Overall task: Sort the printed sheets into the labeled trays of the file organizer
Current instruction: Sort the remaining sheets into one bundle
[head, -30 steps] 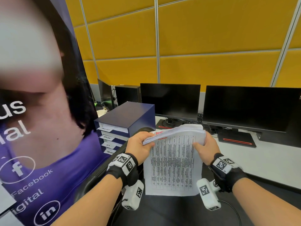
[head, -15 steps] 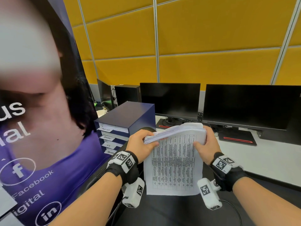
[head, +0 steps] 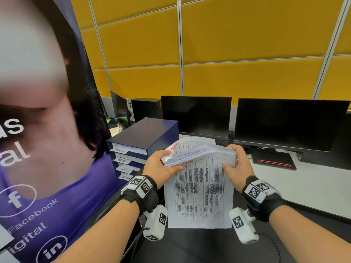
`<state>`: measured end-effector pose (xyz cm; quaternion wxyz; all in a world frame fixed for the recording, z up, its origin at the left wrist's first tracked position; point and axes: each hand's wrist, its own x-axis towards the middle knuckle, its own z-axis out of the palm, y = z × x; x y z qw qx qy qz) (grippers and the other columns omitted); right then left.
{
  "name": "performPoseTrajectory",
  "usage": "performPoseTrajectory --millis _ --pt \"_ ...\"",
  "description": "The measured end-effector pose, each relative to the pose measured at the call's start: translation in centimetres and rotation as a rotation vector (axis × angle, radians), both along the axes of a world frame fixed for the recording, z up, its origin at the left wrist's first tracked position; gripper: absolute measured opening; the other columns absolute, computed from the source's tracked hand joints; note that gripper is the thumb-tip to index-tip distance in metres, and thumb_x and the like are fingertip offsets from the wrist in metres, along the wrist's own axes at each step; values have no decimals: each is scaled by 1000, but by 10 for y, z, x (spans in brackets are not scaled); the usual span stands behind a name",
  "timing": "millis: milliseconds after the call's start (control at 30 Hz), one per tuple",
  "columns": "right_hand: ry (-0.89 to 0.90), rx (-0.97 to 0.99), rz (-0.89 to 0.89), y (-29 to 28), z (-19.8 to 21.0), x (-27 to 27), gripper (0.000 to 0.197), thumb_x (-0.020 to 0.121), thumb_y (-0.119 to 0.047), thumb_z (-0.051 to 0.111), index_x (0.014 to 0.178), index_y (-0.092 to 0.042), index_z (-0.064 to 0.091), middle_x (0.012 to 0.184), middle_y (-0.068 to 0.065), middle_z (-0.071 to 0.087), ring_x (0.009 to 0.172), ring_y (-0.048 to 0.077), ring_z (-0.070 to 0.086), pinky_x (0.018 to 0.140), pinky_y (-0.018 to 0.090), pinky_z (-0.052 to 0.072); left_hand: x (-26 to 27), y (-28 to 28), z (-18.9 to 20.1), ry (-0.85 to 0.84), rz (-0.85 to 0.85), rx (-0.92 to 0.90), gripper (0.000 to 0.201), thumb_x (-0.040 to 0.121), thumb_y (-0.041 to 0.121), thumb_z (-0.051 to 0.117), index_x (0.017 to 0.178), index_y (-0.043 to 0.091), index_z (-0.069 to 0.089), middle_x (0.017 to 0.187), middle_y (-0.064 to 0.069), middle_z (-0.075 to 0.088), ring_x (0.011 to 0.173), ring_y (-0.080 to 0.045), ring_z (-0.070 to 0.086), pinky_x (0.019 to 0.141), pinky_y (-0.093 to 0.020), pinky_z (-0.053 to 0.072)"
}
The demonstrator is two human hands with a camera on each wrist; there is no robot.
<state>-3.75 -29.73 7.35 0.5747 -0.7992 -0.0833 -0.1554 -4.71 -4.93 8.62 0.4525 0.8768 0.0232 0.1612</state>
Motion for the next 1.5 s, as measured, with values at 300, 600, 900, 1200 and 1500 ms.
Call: performPoseTrajectory --millis 300,600,900,1200,1500 --pt "7 83 -29 -3 0 3 48 78 13 57 109 -22 46 100 5 56 85 15 59 64 22 53 -4 -2 0 -23 -56 -37 48 66 27 85 107 25 62 101 4 63 83 -7 61 71 -16 50" --pt "194 -5 -2 -7 -10 7 33 83 -6 67 114 -13 59 106 5 67 96 20 63 87 34 50 -11 4 -1 1 -97 -119 60 56 27 90 108 24 61 103 3 62 90 -14 62 81 -28 55" --pt "196 0 -260 -18 -8 9 35 85 -5 63 119 -6 56 117 15 63 109 33 58 91 45 48 -12 32 1 -164 99 -144 31 91 9 56 112 29 46 91 2 59 79 -17 60 78 -37 54" --pt "164 117 -527 -36 15 19 38 84 0 62 120 -9 56 120 16 61 113 35 56 91 41 46 -14 41 12 -178 135 -2 19 91 4 52 85 19 60 62 6 46 56 -8 40 53 -23 34" --pt "155 182 -572 -41 35 12 34 86 0 60 118 -10 54 119 16 59 111 35 55 90 43 47 -16 37 26 -109 -124 -43 33 86 -5 55 69 24 56 59 4 45 50 -11 35 50 -25 32"
